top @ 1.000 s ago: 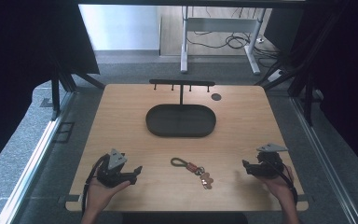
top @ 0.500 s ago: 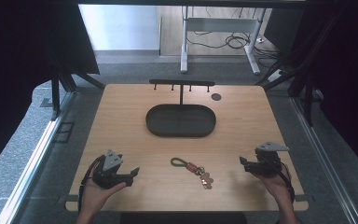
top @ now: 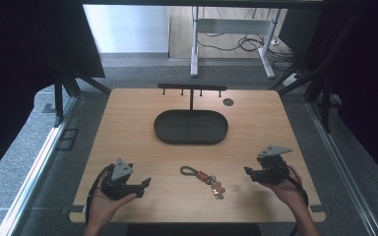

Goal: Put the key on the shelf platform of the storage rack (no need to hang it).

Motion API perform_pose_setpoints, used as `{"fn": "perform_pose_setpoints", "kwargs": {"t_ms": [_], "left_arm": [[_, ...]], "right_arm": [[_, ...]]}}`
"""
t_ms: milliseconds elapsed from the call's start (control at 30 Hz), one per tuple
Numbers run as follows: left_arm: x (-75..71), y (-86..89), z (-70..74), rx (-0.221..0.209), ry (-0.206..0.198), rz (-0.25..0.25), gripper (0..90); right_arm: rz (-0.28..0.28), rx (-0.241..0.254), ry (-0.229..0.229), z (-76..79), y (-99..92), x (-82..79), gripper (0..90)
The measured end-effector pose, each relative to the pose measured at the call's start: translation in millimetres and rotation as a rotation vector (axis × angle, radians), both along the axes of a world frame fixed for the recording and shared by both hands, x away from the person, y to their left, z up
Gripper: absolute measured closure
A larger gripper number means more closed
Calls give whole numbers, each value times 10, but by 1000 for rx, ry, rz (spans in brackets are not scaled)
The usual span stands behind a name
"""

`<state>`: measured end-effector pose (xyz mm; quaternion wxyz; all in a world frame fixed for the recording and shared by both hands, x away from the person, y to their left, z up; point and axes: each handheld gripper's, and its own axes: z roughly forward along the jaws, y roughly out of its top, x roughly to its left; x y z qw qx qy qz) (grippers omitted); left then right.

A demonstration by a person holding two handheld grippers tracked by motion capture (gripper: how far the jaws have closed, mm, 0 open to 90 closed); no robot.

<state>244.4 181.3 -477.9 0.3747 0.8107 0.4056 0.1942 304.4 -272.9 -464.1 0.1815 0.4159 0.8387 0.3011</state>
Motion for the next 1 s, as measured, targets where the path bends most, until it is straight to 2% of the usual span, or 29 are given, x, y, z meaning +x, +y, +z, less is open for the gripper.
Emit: {"fn": "perform_pose_setpoints", "kwargs": {"t_ms": [67,300,433,533,733,1000], "left_arm": [[13,-3,-28,14,7,-11,200],[21,23,-34,10,9,-9,200],[4,11,-5,9,3,-12,200],[2,-15,-10,9,4,-14,200],[11,-61,-53,25,23,-29,200],[-6,-50,-49,28,22,-34,200]], "right_arm": [[21,-25,14,19,74,6,393],[72,-76,49,125,248,-9,440],[116,-80,71,159,291,-4,476],[121,-83,78,160,336,11,479],[171,-91,104,194,466,47,481],[235,-133,134,231,723,101,476]]}}
